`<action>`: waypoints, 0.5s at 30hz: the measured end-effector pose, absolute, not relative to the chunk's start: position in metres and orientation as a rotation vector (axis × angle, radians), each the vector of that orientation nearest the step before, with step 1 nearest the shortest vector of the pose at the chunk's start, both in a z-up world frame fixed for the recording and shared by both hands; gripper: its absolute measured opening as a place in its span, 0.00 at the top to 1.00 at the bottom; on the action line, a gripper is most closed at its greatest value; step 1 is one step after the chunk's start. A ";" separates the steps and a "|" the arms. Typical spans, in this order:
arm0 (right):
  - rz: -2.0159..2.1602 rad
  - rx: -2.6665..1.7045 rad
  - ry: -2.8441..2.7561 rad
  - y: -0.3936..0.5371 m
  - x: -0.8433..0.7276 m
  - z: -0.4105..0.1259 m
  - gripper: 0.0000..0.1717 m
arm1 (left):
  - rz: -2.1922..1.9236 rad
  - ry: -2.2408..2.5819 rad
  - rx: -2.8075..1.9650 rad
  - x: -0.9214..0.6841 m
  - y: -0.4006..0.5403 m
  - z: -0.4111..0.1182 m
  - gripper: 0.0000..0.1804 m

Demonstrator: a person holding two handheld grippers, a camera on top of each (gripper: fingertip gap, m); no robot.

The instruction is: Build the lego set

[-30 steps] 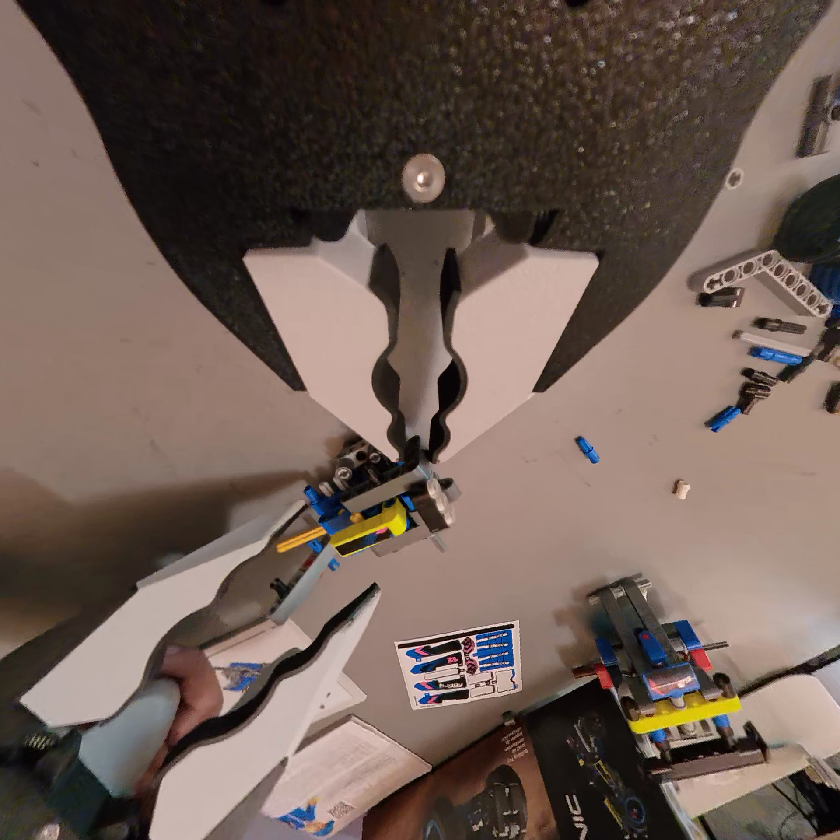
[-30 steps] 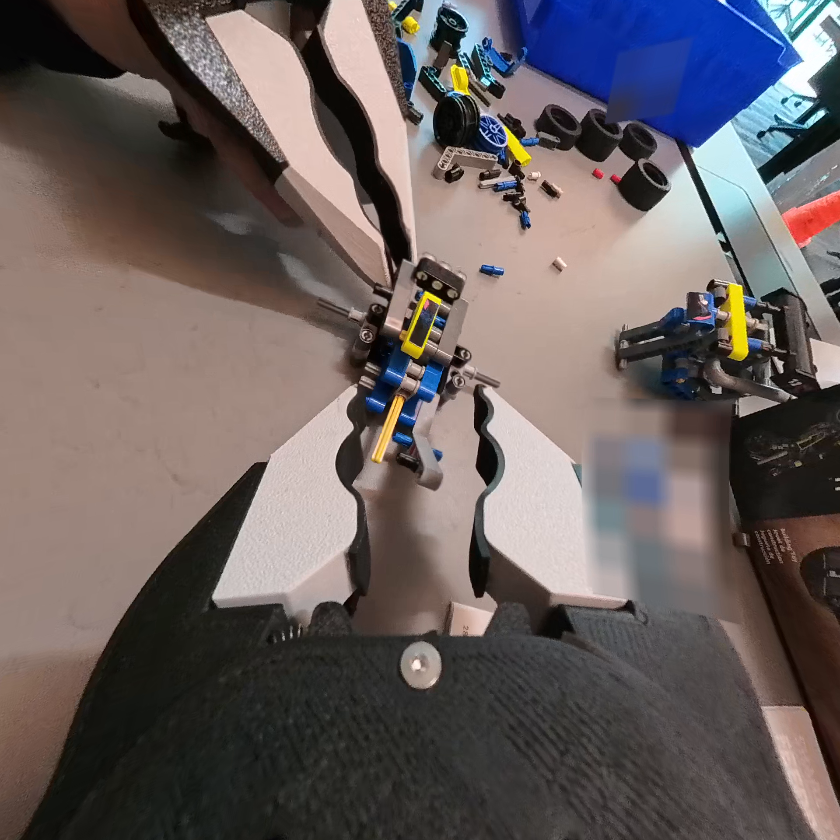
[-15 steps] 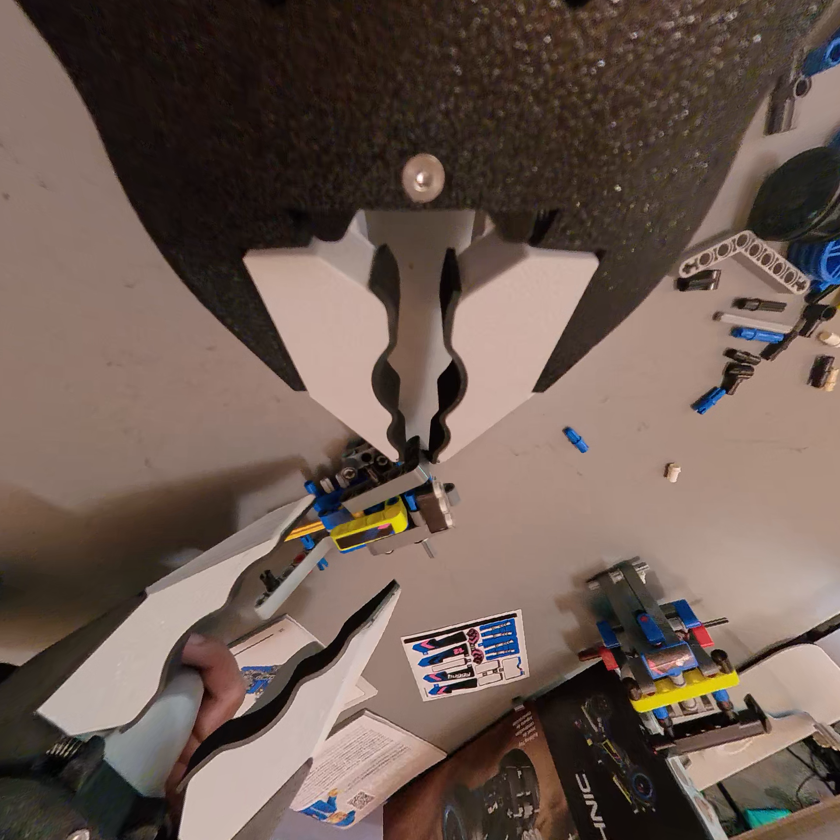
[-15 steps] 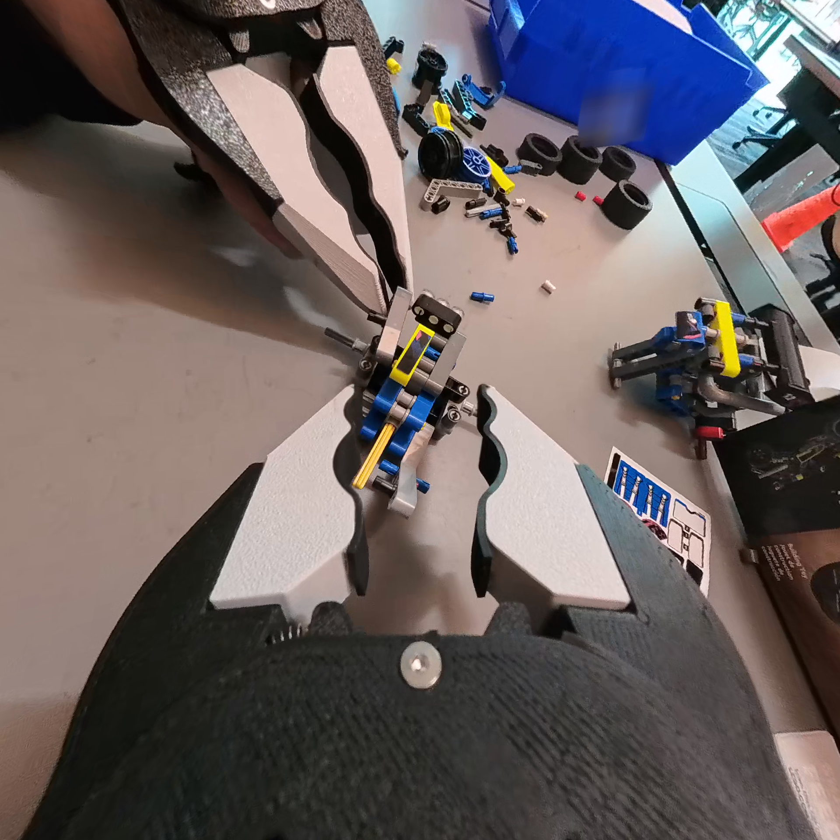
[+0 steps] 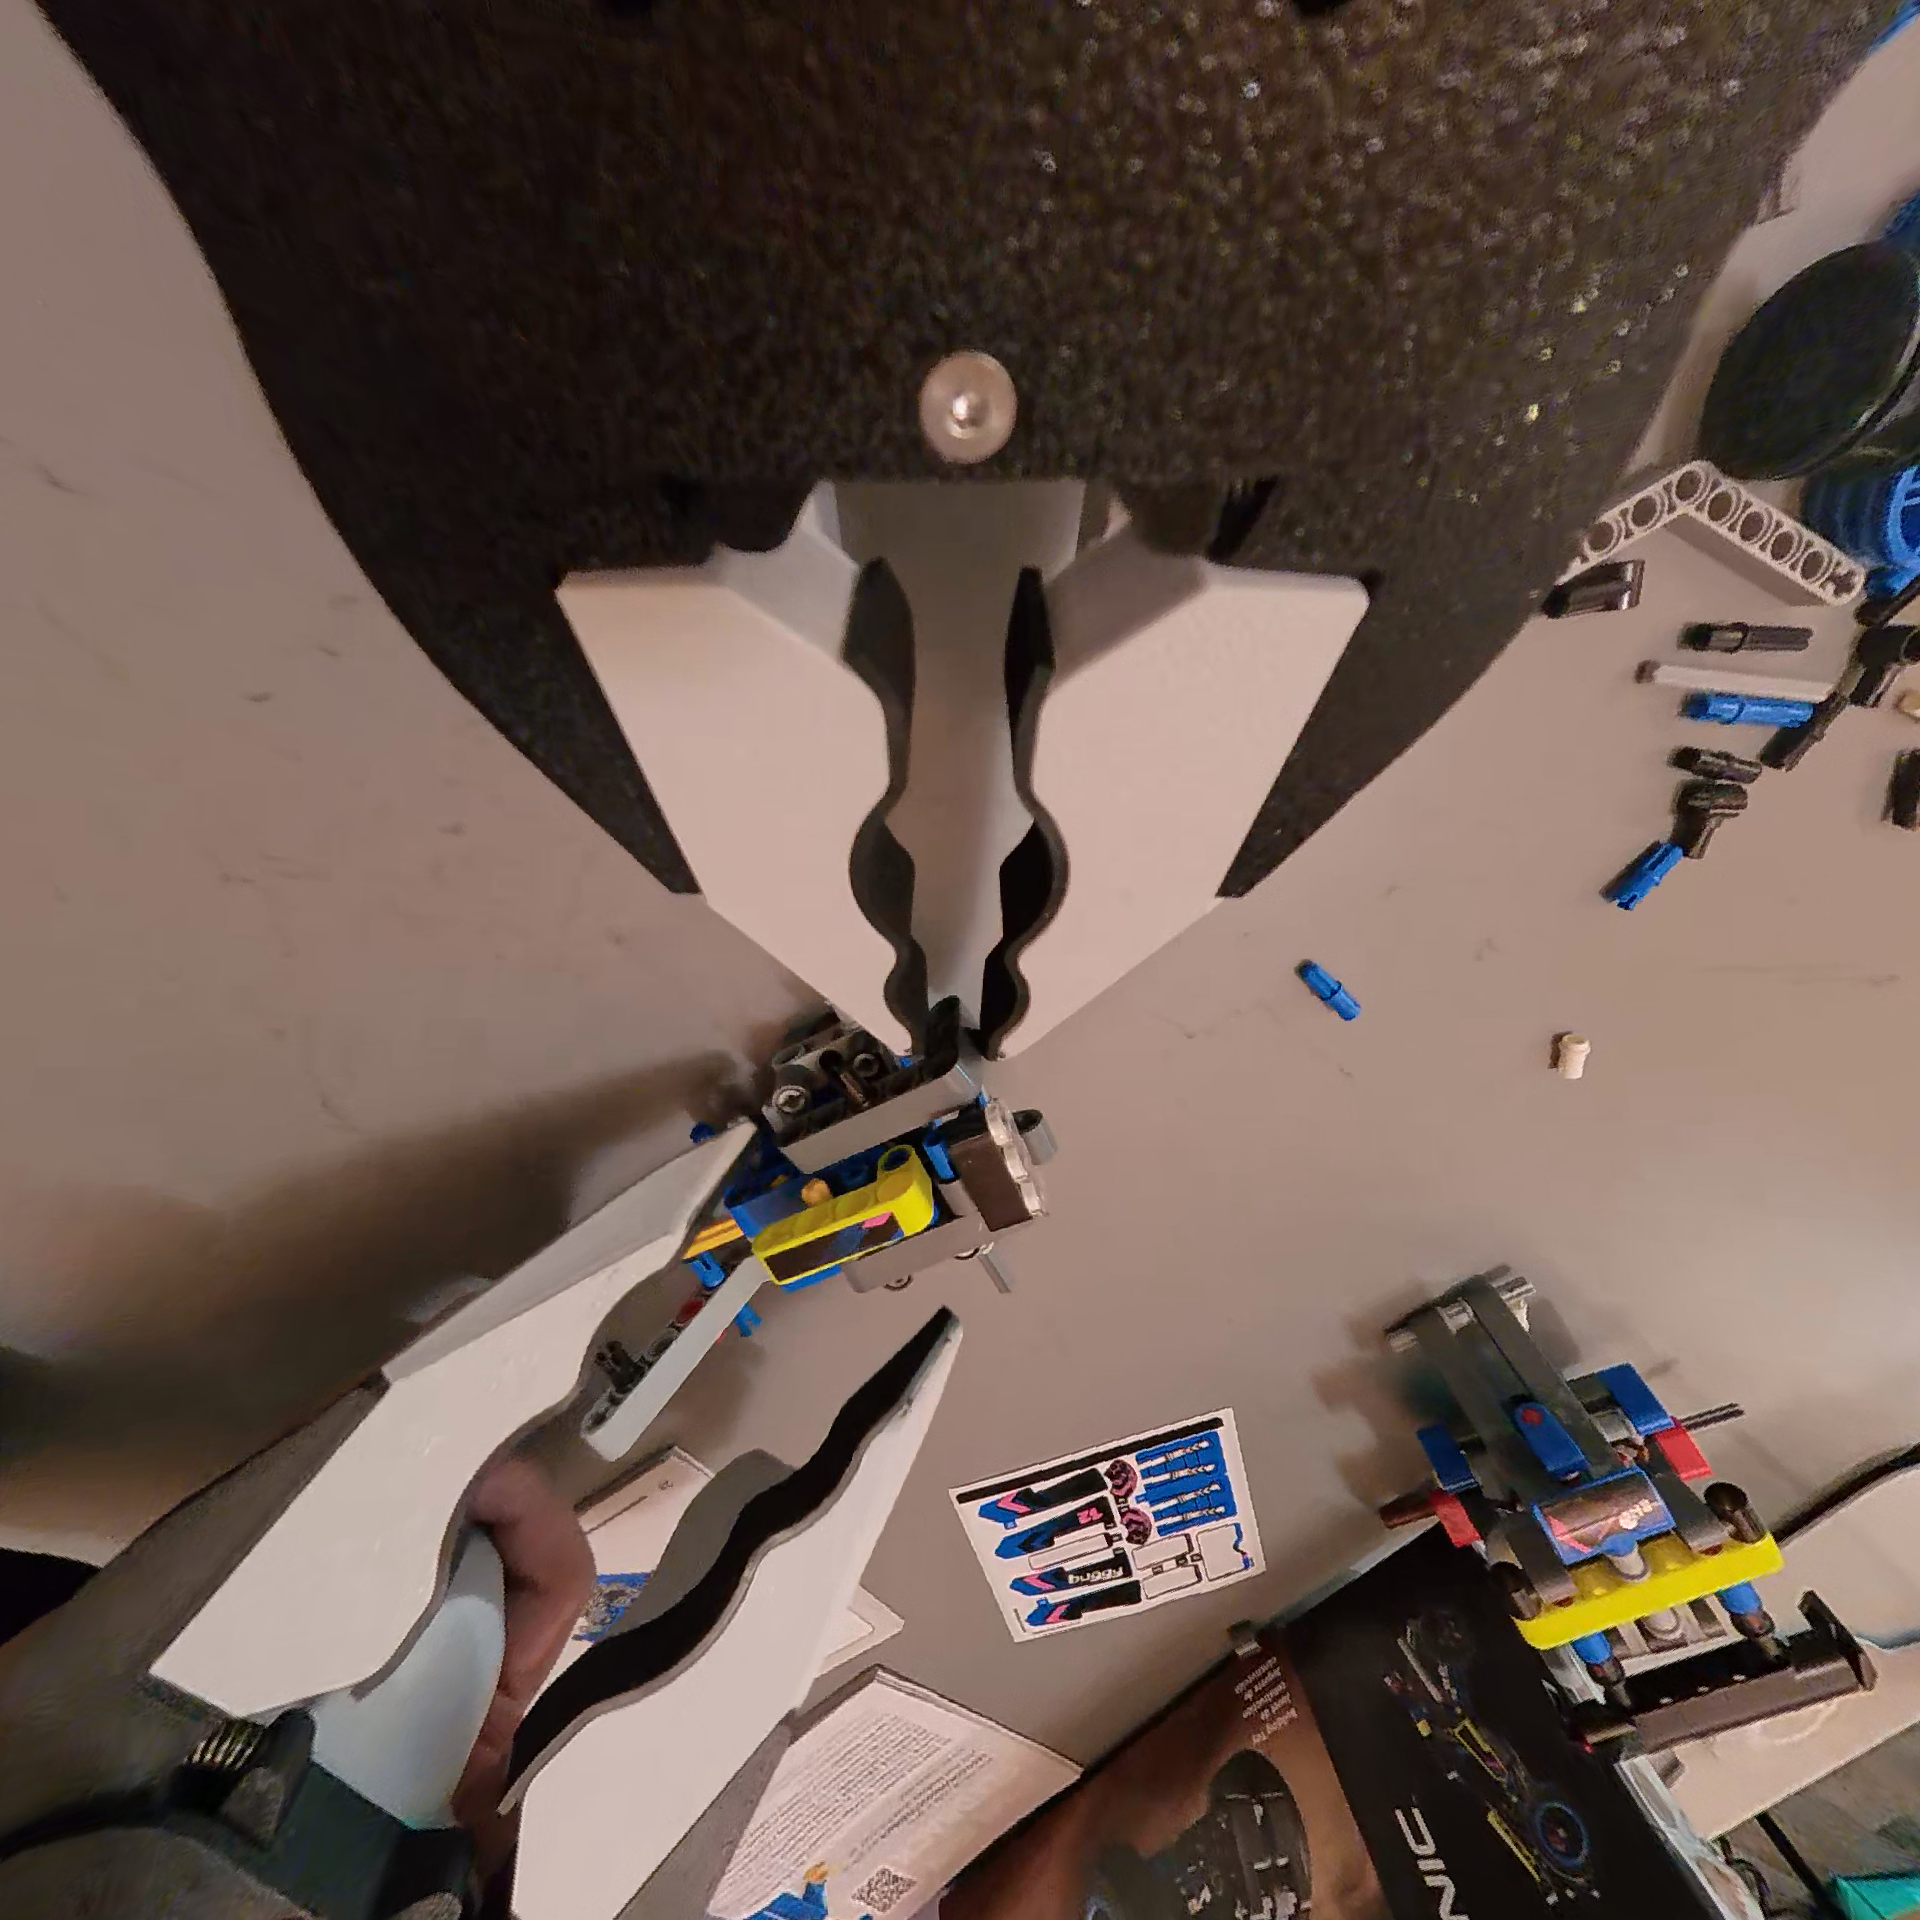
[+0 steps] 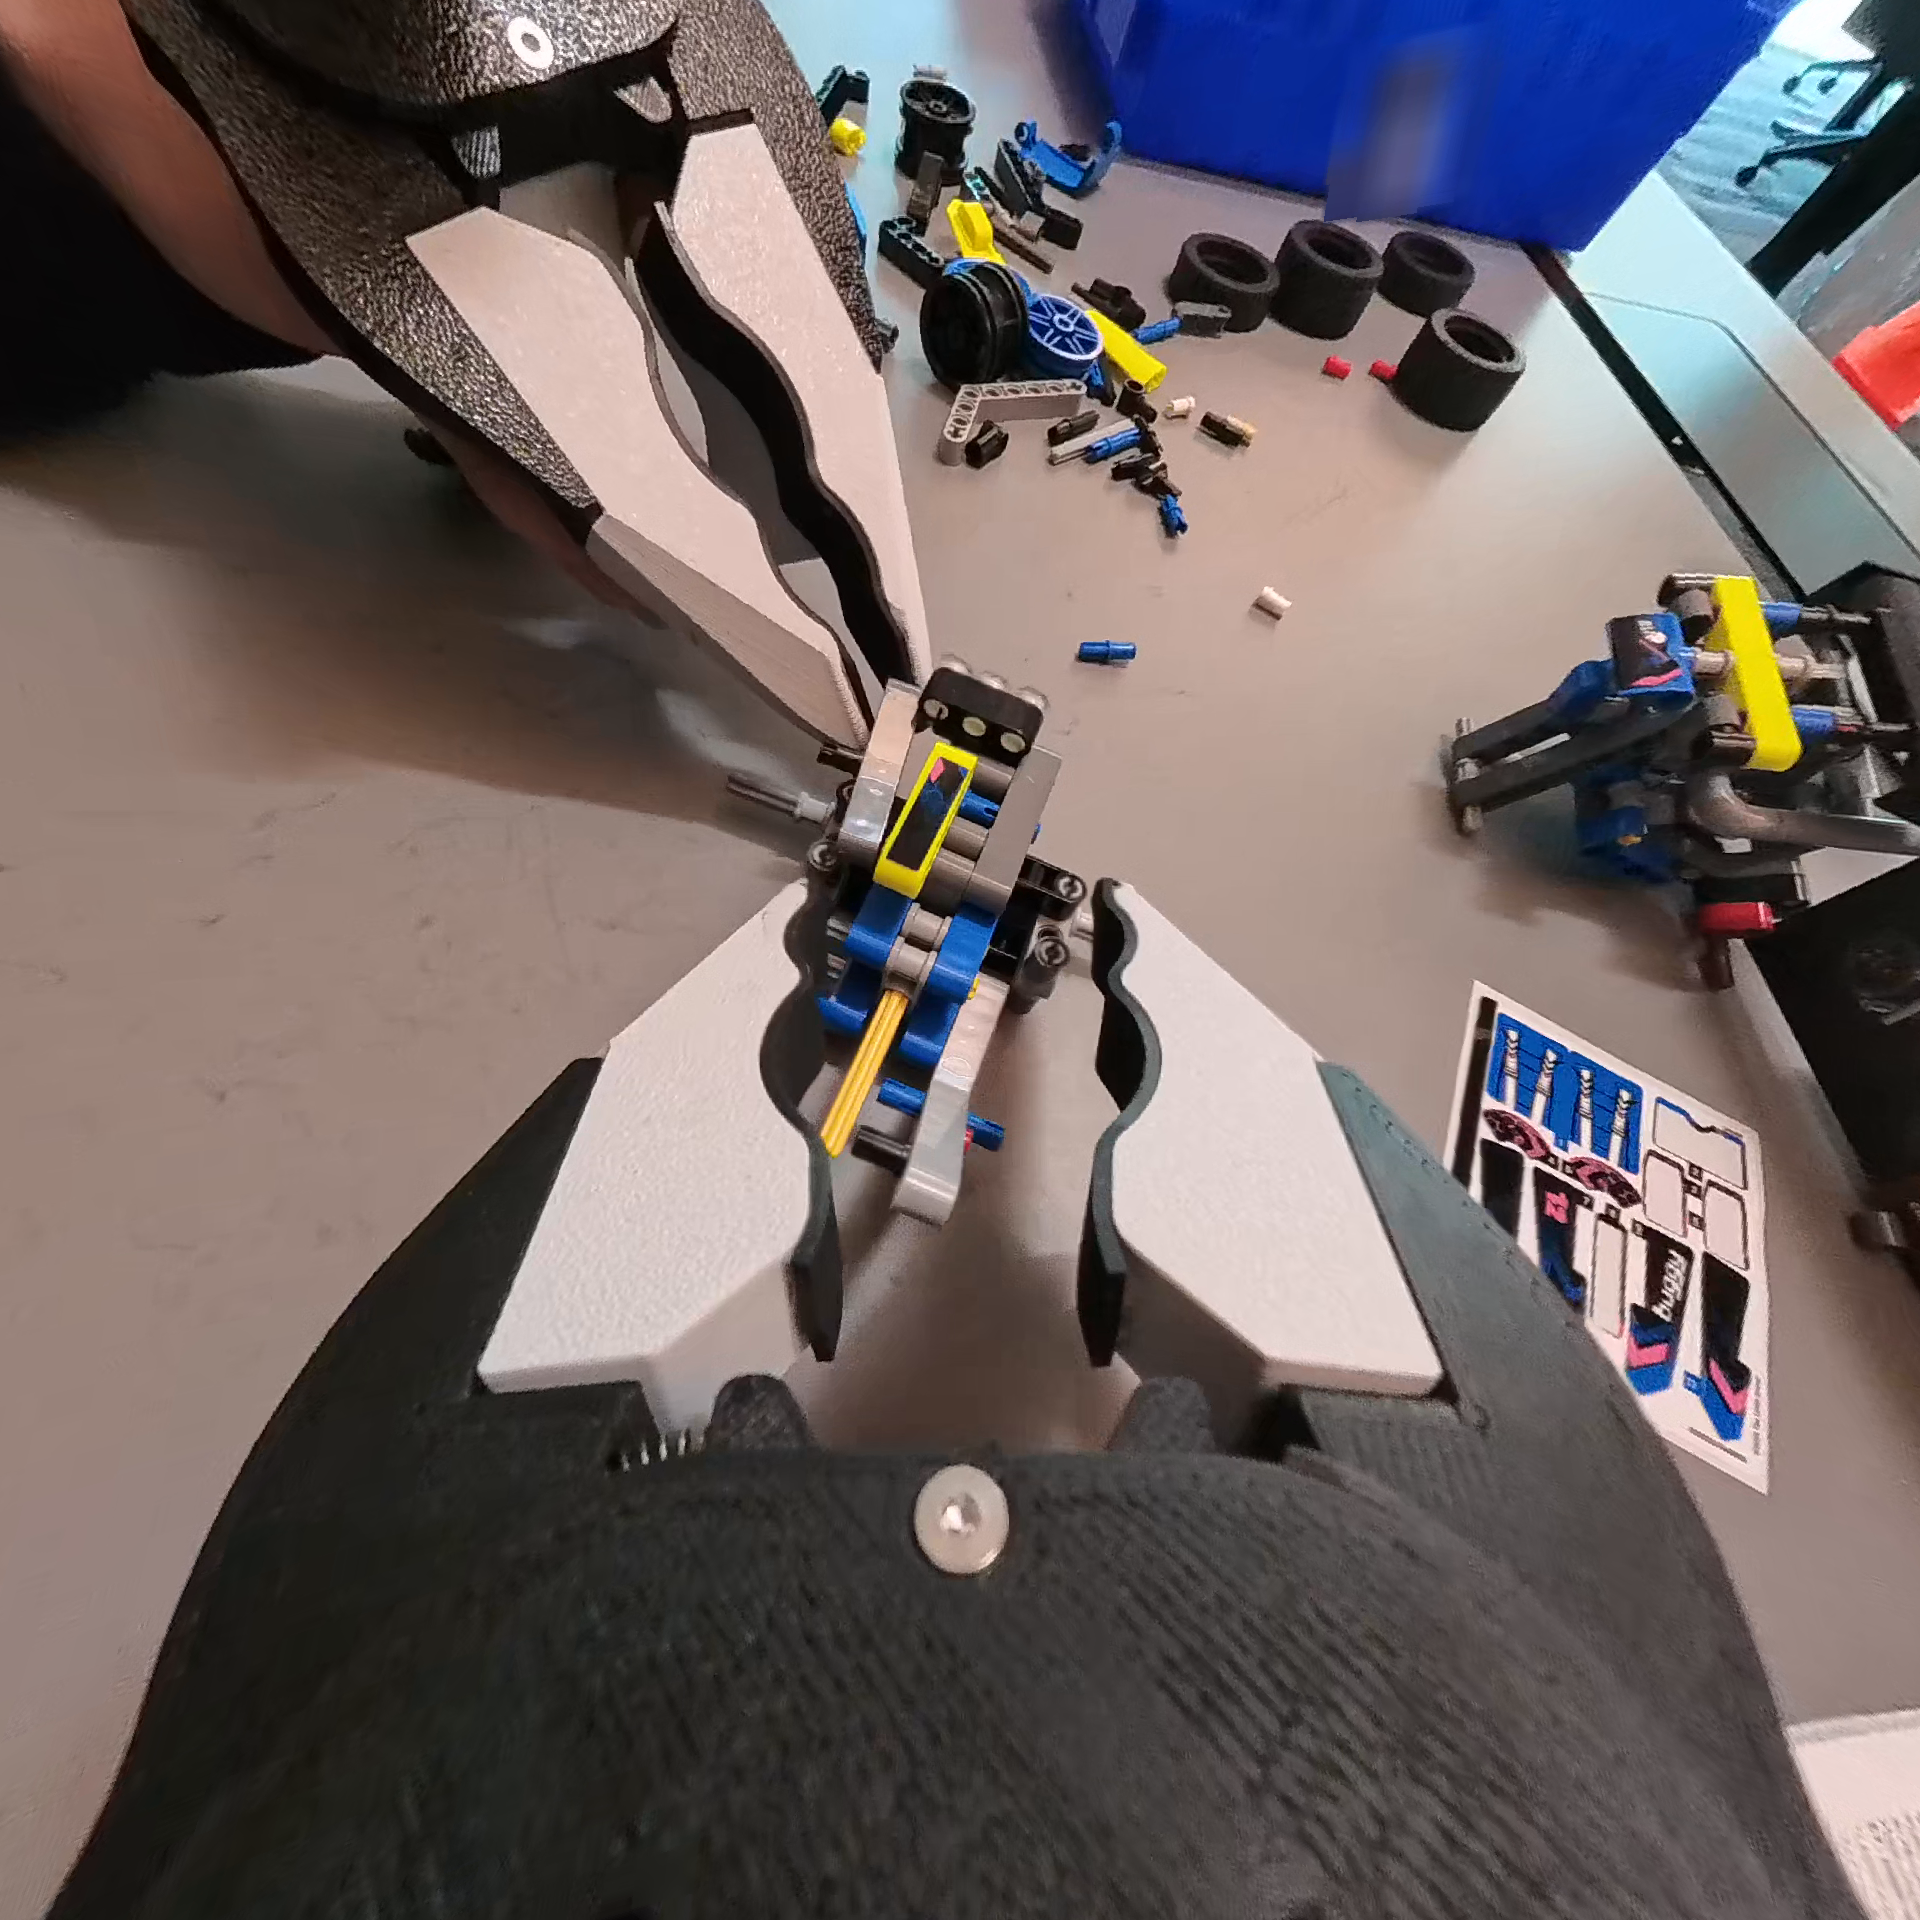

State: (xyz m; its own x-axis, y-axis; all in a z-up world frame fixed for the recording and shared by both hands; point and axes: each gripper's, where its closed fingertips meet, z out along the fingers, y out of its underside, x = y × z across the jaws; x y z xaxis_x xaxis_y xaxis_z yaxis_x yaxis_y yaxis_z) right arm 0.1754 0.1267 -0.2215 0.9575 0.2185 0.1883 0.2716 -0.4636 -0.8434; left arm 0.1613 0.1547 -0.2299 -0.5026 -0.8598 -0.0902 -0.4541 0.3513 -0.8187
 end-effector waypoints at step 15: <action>-0.023 -2.110 -0.296 0.131 0.171 -0.226 0.77 | -1.073 2.095 -1.147 0.164 0.155 -0.227 0.96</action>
